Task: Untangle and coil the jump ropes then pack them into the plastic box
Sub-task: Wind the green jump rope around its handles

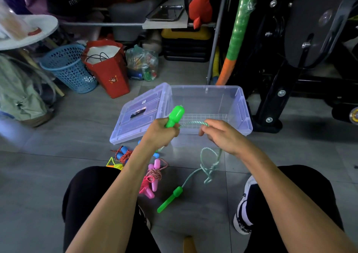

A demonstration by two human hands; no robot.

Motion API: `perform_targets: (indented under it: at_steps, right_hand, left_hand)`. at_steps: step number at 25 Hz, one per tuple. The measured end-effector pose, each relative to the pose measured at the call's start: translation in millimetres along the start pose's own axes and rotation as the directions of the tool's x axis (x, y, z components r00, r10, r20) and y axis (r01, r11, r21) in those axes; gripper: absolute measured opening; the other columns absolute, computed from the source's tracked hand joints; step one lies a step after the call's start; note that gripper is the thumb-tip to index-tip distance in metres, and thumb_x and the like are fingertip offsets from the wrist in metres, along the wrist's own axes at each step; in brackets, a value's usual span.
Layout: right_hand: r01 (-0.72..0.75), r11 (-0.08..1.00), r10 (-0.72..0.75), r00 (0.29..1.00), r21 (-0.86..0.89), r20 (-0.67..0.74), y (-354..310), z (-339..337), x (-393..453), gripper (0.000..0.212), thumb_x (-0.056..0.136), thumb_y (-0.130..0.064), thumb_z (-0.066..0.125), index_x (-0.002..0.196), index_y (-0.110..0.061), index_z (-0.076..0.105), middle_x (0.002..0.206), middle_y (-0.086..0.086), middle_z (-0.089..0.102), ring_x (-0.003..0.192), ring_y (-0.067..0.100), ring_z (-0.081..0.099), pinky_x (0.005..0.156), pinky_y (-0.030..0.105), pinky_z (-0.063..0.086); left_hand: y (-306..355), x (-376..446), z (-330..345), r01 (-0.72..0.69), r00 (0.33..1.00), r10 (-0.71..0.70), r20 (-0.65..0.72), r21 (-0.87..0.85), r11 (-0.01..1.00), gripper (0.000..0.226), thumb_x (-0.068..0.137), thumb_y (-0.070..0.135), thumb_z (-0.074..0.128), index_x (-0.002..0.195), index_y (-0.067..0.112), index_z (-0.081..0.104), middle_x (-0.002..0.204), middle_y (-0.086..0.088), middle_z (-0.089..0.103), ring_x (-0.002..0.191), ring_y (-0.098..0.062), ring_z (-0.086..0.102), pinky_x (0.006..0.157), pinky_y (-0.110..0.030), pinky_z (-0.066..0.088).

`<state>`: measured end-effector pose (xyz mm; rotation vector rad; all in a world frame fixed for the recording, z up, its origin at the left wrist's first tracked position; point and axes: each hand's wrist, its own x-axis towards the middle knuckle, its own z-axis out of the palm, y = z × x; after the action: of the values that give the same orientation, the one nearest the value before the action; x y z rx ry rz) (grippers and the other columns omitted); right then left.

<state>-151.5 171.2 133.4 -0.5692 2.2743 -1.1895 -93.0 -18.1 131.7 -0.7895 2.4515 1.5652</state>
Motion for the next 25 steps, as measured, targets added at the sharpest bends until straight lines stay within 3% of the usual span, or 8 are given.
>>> perform_targets:
  at_steps: [2, 5, 7, 11, 13, 15, 20, 25]
  right_hand:
    - [-0.013, 0.999, 0.012, 0.999, 0.031, 0.031, -1.6, -0.3, -1.3, 0.03, 0.091, -0.015, 0.046, 0.065, -0.02, 0.06, 0.055, -0.01, 0.043, 0.055, 0.008, 0.04, 0.061, 0.027, 0.031]
    - [-0.018, 0.997, 0.015, 0.999, 0.072, 0.043, -2.6, -0.6, -2.4, 0.031, 0.088, -0.014, 0.045, 0.06, -0.019, 0.058, 0.051, -0.01, 0.041, 0.051, 0.007, 0.038, 0.058, 0.029, 0.029]
    - [-0.018, 0.996, 0.016, 0.999, 0.084, 0.031, -0.4, -3.6, -3.0, 0.029, 0.089, -0.016, 0.048, 0.062, -0.018, 0.06, 0.052, -0.008, 0.043, 0.052, 0.01, 0.038, 0.058, 0.03, 0.03]
    - [-0.005, 0.999, 0.003, 1.0, 0.054, 0.024, 9.4, -15.8, -7.5, 0.019, 0.093, -0.022, 0.056, 0.077, -0.019, 0.065, 0.057, -0.008, 0.05, 0.058, 0.014, 0.044, 0.06, 0.032, 0.037]
    - [0.061, 0.998, -0.062, 0.997, -0.018, -0.036, 11.5, -23.0, -10.8, 0.018, 0.096, -0.024, 0.057, 0.081, -0.02, 0.067, 0.06, -0.008, 0.053, 0.06, 0.014, 0.046, 0.06, 0.03, 0.039]
    - [0.143, 0.988, -0.147, 0.986, -0.056, -0.08, 8.7, -24.0, -12.7, 0.02, 0.098, -0.023, 0.054, 0.084, -0.019, 0.069, 0.067, -0.009, 0.059, 0.061, 0.01, 0.048, 0.061, 0.029, 0.042]
    - [0.248, 0.968, -0.249, 0.968, -0.029, -0.021, -0.8, -3.1, -11.4, 0.021, 0.098, -0.021, 0.055, 0.083, -0.018, 0.069, 0.051, -0.014, 0.049, 0.051, 0.002, 0.042, 0.053, 0.021, 0.036]
    - [0.084, 0.996, -0.084, 0.996, 0.001, -0.011, 9.6, -7.9, -6.3, 0.02, 0.097, -0.027, 0.055, 0.083, -0.018, 0.065, 0.057, -0.006, 0.051, 0.053, 0.013, 0.043, 0.055, 0.031, 0.038]
  left_hand:
    - [6.2, -5.1, 5.1, -0.05, 0.994, 0.061, 0.088, -0.121, 0.991, 0.01, 0.085, 0.021, 0.066, 0.09, 0.015, 0.072, 0.076, -0.012, 0.063, 0.046, -0.014, 0.044, 0.048, -0.022, 0.038]
    - [15.2, -16.5, 12.6, -0.107, 0.965, 0.121, 0.233, -0.071, 0.992, 0.024, 0.088, 0.027, 0.067, 0.069, 0.014, 0.063, 0.052, -0.001, 0.053, 0.044, -0.014, 0.04, 0.046, -0.02, 0.034]
    - [16.4, -15.1, 15.3, -0.123, 0.976, 0.145, 0.16, -0.141, 0.982, 0.028, 0.091, 0.023, 0.066, 0.066, 0.014, 0.056, 0.054, 0.003, 0.049, 0.045, -0.013, 0.038, 0.046, -0.02, 0.034]
    - [12.3, -1.8, -6.0, -0.145, 0.985, 0.095, -0.142, -0.401, 0.904, 0.027, 0.092, 0.022, 0.064, 0.068, 0.013, 0.057, 0.059, 0.002, 0.049, 0.045, -0.01, 0.039, 0.051, -0.025, 0.038]
    - [2.9, 6.0, -15.6, -0.16, 0.973, 0.116, -0.202, -0.218, 0.963, 0.027, 0.091, 0.02, 0.064, 0.066, 0.011, 0.059, 0.056, 0.005, 0.051, 0.046, -0.01, 0.04, 0.054, -0.025, 0.039]
    - [-0.6, 3.9, -15.0, -0.162, 0.975, 0.167, -0.143, 0.049, 0.986, 0.027, 0.089, 0.024, 0.067, 0.068, 0.008, 0.06, 0.055, 0.005, 0.049, 0.05, -0.013, 0.042, 0.056, -0.025, 0.04]
    - [13.0, -19.8, 7.6, -0.181, 0.953, 0.193, 0.234, -0.071, 0.981, 0.028, 0.089, 0.035, 0.068, 0.069, 0.016, 0.062, 0.054, 0.0, 0.047, 0.045, -0.013, 0.041, 0.044, -0.02, 0.036]
    - [12.1, -2.4, -14.4, -0.097, 0.981, 0.008, -0.194, -0.451, 0.887, 0.028, 0.087, 0.023, 0.07, 0.064, 0.014, 0.055, 0.054, 0.002, 0.045, 0.042, -0.011, 0.036, 0.043, -0.021, 0.036]
